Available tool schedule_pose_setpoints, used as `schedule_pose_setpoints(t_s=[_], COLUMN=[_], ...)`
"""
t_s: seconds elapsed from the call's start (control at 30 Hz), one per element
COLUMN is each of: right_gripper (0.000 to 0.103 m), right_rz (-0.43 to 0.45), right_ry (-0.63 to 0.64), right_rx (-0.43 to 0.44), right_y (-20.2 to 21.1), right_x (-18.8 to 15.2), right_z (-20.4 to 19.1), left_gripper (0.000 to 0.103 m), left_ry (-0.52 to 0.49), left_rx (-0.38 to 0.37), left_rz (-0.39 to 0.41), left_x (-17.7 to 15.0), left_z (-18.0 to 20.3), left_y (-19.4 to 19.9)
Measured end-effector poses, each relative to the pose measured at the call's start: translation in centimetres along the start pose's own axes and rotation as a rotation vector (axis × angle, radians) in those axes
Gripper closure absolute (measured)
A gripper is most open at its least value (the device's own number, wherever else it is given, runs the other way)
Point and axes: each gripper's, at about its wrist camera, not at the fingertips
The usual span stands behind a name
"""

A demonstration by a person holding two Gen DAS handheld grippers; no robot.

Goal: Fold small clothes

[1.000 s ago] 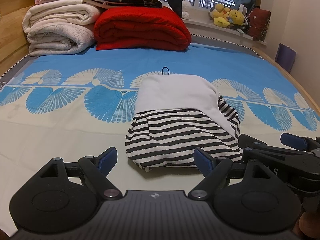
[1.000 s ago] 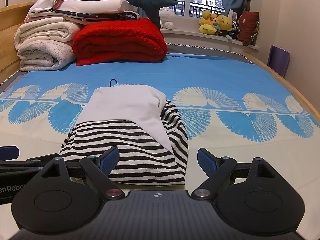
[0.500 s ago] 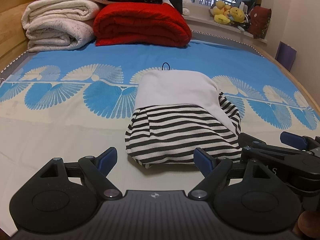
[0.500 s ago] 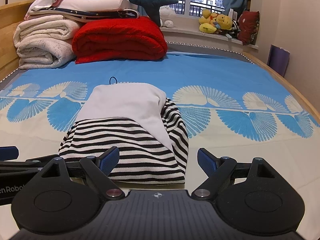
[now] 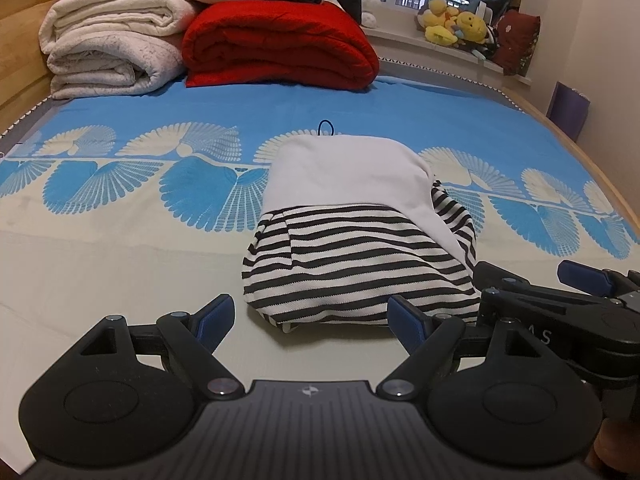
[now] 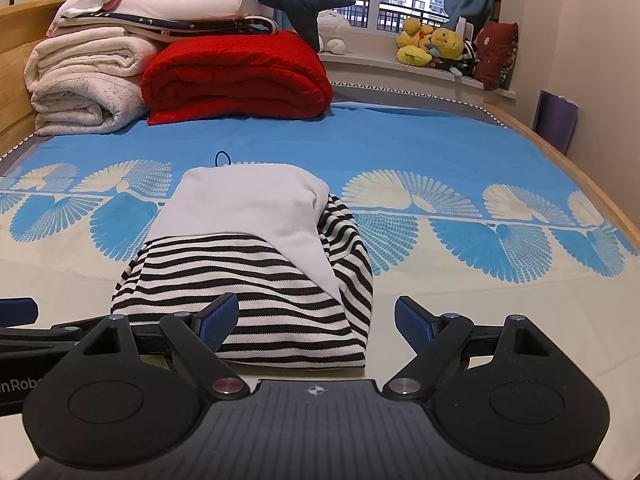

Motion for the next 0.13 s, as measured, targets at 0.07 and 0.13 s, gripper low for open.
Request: schedule_pose_setpoints(t_s=[0.07, 0.13], right_gripper=[0.017, 0.017], right_rz=[-0.003, -0.005], right_ry=[0.0, 0.001], right_rx=[-0.001, -0.001], right_y=[0.0, -0.01], right_x=[-0.02, -0.02], right_z=[0.01, 0.06], left_gripper=[0.016, 0.016], left_ry=[0.001, 0.0], left_rx=[0.0, 0.001], left_rz=[-0.001, -0.002], left_x=[0.03, 0.03], left_z=[-0.02, -0.02], left_y=[0.02, 0.04])
Point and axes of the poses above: each gripper's, at about its wrist camera, not at the fingertips, and y roughly against the way its jaws point, z to its right, x to its top, and after that the axes turned 1 degree about y, right-handed
